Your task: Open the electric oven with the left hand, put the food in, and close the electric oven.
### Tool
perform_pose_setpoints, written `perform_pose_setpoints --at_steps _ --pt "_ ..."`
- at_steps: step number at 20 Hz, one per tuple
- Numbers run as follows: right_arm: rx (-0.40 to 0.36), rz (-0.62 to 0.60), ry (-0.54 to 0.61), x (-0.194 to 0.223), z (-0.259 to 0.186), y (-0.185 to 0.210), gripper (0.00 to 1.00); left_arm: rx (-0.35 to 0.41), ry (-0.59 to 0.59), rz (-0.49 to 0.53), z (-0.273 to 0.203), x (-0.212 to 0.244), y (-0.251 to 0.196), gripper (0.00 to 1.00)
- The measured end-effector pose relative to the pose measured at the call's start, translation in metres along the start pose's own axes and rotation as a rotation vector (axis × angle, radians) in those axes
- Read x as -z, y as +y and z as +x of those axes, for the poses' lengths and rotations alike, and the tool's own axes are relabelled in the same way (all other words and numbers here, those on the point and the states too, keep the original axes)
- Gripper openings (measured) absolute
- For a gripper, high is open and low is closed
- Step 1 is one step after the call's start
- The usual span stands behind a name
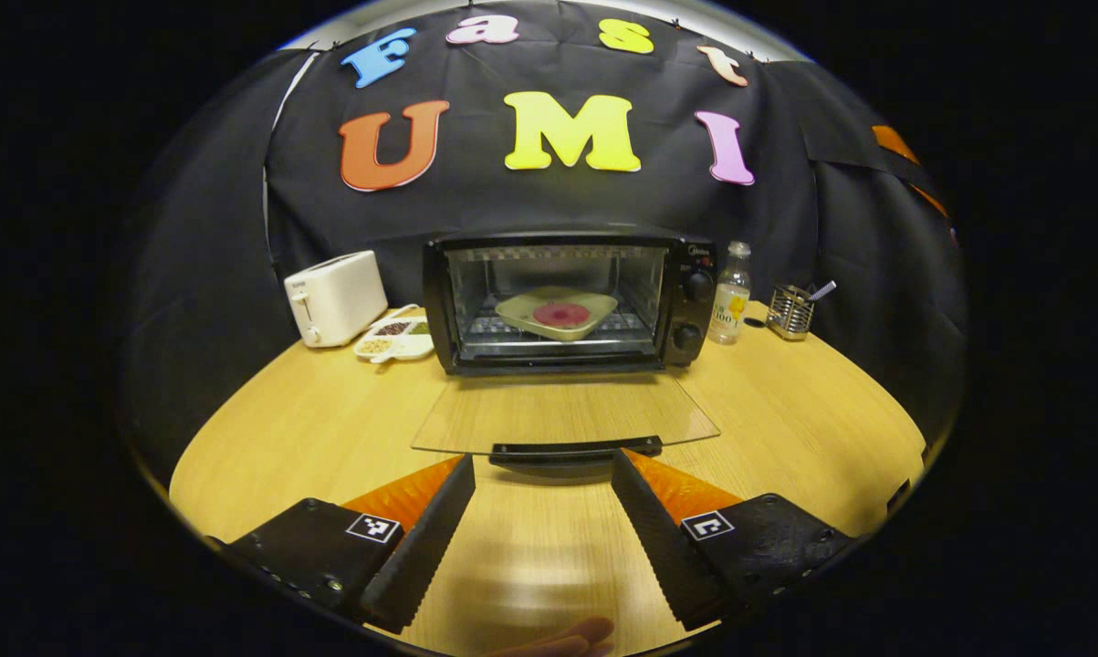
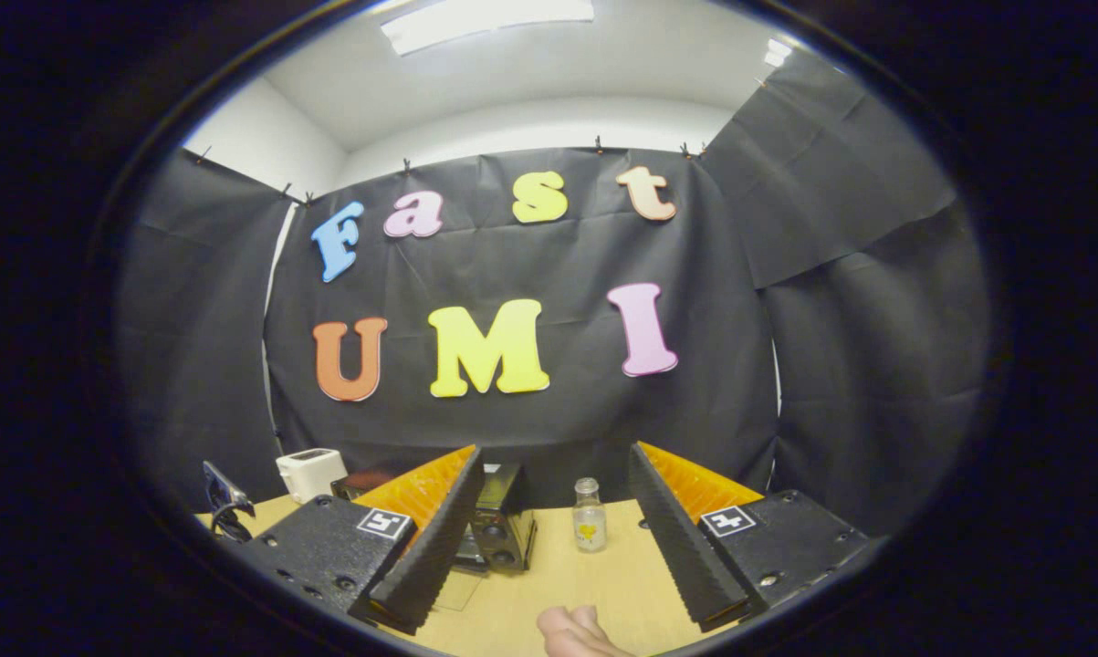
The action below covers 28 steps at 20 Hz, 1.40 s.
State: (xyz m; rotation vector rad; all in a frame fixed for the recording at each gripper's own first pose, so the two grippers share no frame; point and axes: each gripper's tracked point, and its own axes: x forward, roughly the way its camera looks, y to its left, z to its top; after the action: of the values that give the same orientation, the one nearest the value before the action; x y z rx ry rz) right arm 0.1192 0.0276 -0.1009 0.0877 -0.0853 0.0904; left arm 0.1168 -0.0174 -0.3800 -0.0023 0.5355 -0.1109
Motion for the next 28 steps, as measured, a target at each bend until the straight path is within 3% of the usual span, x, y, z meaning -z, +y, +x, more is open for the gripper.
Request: perform_pose_setpoints --at_steps 3,4,6,11,17,18,19,27,28 --pt "-0.005 -0.001 0.008 0.008 0.003 -0.008 1.00 0.042 0.086 -0.036 0.033 0.026 -0.013 0.96" --pt "-0.015 0.002 0.007 0.011 0.003 -0.008 0.96 0.047 0.109 -0.055 0.040 0.031 -0.015 0.97" --pt "-0.021 -0.003 0.014 0.021 0.007 -0.012 1.00 0.056 0.121 -0.069 0.050 0.033 -0.020 0.96" --pt "-0.019 0.004 0.046 0.045 0.013 -0.024 1.00 0.033 0.182 -0.059 0.061 0.041 -0.019 0.96" --pt "-0.014 0.022 0.085 0.063 0.011 -0.027 1.00 0.012 0.196 -0.031 0.060 0.037 -0.018 0.96" --pt "-0.019 0.024 0.087 0.063 0.009 -0.026 0.96 0.001 0.194 -0.025 0.060 0.036 -0.016 0.96" --pt "-0.021 0.023 0.086 0.063 0.007 -0.025 1.00 -0.002 0.193 -0.027 0.059 0.034 -0.017 0.96" --pt "-0.006 0.000 0.063 0.051 -0.004 -0.025 1.00 -0.001 0.140 0.015 0.053 0.007 -0.020 0.95" --pt "-0.006 -0.002 0.062 0.050 -0.005 -0.024 0.96 -0.002 0.127 0.017 0.052 0.002 -0.020 0.95"
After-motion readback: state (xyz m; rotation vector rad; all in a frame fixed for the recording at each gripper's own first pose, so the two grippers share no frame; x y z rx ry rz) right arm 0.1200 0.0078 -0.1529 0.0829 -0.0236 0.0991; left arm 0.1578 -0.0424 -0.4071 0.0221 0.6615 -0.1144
